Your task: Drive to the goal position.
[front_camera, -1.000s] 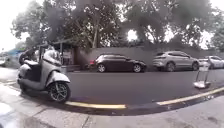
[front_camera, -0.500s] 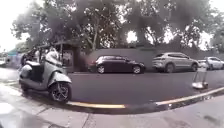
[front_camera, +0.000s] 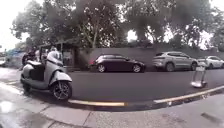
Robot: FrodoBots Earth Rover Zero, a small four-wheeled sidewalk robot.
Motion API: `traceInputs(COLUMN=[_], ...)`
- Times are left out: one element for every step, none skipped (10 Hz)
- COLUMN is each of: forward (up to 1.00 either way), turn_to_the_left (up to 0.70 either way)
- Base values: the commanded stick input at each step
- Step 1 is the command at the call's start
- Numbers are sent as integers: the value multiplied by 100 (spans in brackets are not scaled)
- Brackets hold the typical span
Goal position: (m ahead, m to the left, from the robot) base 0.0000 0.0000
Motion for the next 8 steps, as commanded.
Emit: traceInputs(forward=[0, 3, 20, 24, 0, 0, 0, 0], turn_to_the_left=[0, 0, 0, 0, 0, 0, 0, 0])
